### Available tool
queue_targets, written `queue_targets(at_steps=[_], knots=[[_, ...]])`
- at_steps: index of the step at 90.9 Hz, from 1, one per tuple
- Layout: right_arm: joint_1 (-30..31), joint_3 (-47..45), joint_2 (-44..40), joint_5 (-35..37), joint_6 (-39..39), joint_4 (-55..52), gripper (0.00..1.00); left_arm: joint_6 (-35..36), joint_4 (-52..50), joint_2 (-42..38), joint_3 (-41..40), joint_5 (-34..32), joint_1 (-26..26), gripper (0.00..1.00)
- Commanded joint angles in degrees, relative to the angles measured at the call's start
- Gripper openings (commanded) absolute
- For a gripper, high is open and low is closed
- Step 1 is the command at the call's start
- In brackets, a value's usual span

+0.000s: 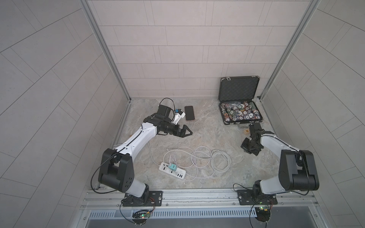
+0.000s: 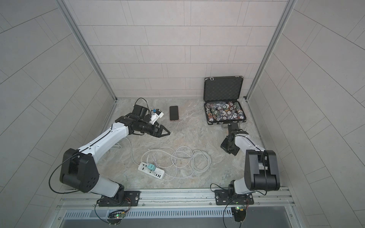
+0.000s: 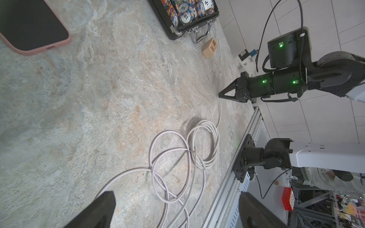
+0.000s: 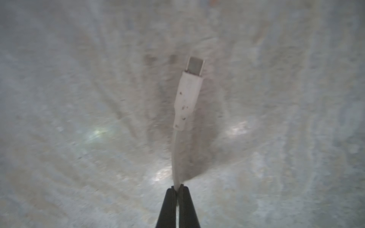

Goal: Plug the charging cable into the phone
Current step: Pick up the charging cable from the center of the board.

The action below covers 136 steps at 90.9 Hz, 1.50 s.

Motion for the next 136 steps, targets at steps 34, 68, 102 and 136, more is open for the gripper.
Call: queue_targets(at_steps=[34,68,102,136], knots=[[14.0,6.1,-6.4,-7.6,-1.3,6.8,0.03,-18.9,18.8,8.8,-2.9,19.9,-4.4,1.00],[17.3,9.0,-15.7,-14.3,3.7,17.3,0.03,-15.6,39.6,8.0,-5.6,12.1,-15.3,0.97],[26.3,11.3,-18.1,-10.6,-1.3,16.7,0.02,-20.8,43.3,11.5,-2.4,9.4,-18.4,0.85],[31.5,15.2,-15.4,-6.7,-3.2,11.8,0.02,-23.3,48.1,12.5,-2.6,13.6,-18.4,0.64]])
